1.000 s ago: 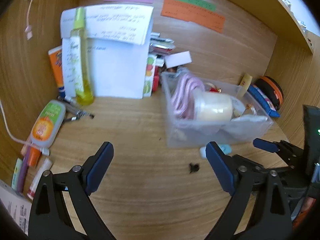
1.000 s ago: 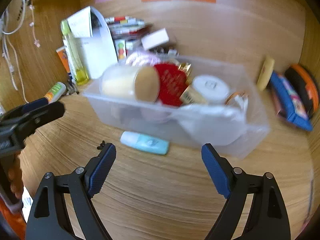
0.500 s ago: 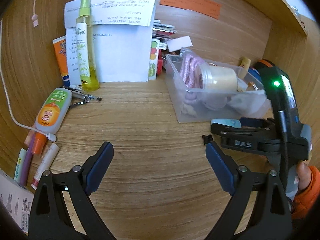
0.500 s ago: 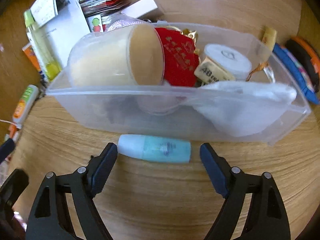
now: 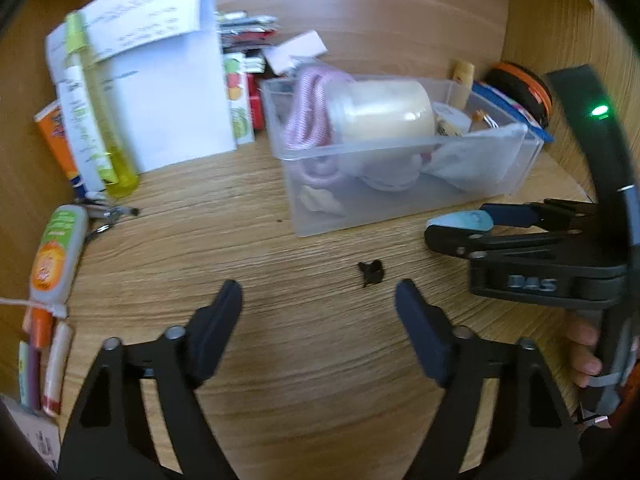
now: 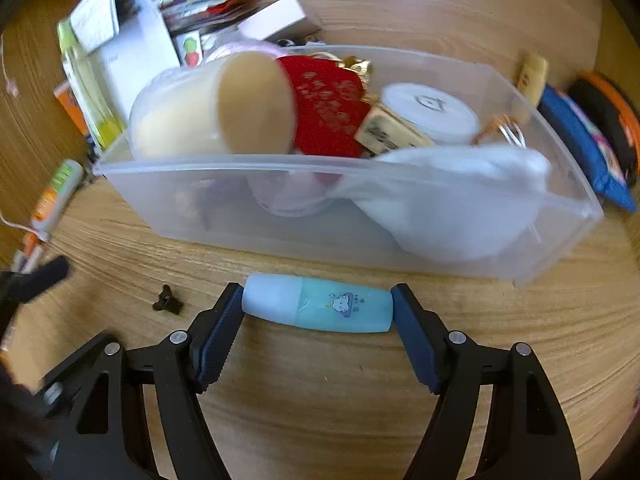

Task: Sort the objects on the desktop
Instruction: 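Grasp the small black piece with the left gripper while the right grasps the light blue tube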

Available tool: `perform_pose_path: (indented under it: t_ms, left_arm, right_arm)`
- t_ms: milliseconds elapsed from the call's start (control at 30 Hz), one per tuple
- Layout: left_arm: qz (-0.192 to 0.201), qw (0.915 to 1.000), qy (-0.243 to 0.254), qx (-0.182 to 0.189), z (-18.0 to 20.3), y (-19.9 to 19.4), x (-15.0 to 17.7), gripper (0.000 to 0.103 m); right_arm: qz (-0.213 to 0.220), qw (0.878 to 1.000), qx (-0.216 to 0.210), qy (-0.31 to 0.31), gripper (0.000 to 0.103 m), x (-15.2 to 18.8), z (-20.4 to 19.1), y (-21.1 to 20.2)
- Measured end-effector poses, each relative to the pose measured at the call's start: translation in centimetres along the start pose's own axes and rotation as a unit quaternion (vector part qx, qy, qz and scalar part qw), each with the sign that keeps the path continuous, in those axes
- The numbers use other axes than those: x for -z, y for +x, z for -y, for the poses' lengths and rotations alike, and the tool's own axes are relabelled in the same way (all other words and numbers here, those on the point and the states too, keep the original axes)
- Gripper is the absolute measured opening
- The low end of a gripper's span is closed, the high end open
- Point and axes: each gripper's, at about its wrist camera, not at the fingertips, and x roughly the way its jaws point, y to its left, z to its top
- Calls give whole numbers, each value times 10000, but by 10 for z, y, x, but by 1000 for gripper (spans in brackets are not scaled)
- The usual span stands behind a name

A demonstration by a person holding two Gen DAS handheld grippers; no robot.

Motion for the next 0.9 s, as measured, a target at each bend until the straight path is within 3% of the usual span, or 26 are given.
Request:
perform_pose_path:
  t_ms: [167, 400, 467, 633, 900]
  left_arm:
    - [-103, 9997, 229, 21, 15, 13, -6, 57]
    - [-328, 9990, 262, 128, 25, 28, -13, 19]
    - [-349, 9989, 276, 136, 26, 29, -13, 13]
    - [-307, 9991, 284, 86, 31, 27, -15, 13]
    - [100, 9999, 134, 25, 37, 0, -24, 13]
  right_arm:
    - [234, 9997, -62, -6, 71, 0, 10, -17]
    - [512, 9983, -197, -206, 71, -5, 14, -34]
    - [598, 9974, -248, -312, 71, -5, 14, -39]
    - [705, 9958, -400, -438, 71, -6, 9, -42]
    - [831, 9942, -495, -465, 71, -6, 23, -52]
